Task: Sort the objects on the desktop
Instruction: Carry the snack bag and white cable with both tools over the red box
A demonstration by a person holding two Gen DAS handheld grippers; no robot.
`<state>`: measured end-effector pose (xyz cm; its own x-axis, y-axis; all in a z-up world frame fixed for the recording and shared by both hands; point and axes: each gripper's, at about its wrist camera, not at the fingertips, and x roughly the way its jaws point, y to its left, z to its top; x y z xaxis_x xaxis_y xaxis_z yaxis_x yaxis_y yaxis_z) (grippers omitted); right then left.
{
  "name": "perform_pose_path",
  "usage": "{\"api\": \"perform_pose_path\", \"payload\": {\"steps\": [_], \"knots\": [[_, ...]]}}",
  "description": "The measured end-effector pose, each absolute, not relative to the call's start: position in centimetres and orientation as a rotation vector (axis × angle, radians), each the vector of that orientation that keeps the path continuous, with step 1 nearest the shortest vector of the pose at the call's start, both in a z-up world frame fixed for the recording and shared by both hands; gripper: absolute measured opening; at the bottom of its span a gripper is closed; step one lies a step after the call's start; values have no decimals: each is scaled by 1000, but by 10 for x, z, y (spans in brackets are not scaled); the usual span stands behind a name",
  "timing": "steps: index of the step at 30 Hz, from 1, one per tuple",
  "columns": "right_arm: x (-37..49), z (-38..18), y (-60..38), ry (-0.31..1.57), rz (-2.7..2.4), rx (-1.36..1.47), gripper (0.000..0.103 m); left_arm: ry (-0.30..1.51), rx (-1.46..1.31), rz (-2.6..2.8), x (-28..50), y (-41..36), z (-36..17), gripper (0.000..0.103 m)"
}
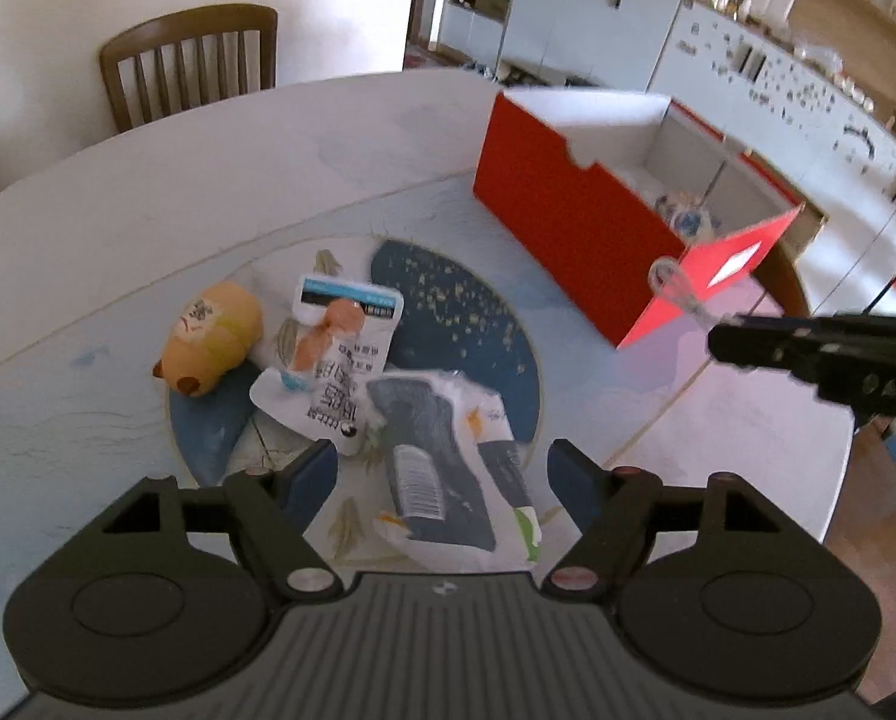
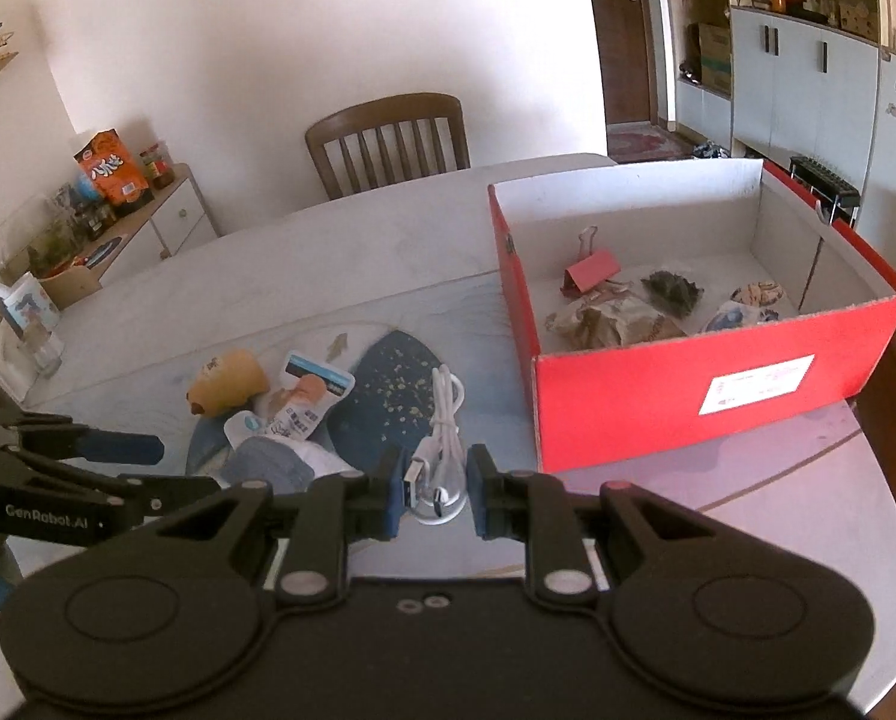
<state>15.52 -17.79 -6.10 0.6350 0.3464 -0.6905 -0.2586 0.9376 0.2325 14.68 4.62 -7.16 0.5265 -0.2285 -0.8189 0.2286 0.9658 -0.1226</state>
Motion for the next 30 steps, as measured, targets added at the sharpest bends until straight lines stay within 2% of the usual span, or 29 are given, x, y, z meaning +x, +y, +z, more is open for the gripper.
{"api": "perform_pose_path", "payload": {"steps": [7,15,16,17,23,26,30], "knots": [[153,-62,-183,817,345,115,21,1071,-18,-278,163,41,-108,78],[150,-67,-193,833,338,116,21,1093,-1,-236,173,36,-127,77],[150,-68,-194,834,337,117,21,1093,-2,-232,174,36,-128,71],[150,-68,-194,835,336,118,21,1095,-8,-233,174,37,-129,60],[152,-68,-199,838,334,114,21,1086,-19,-220,173,35,-127,27],[152,-66,-200,835,340,111,21,1074,-29,-221,170,34,-120,18],[154,-63,-203,828,345,106,21,1065,-47,-233,167,30,-109,15]]}}
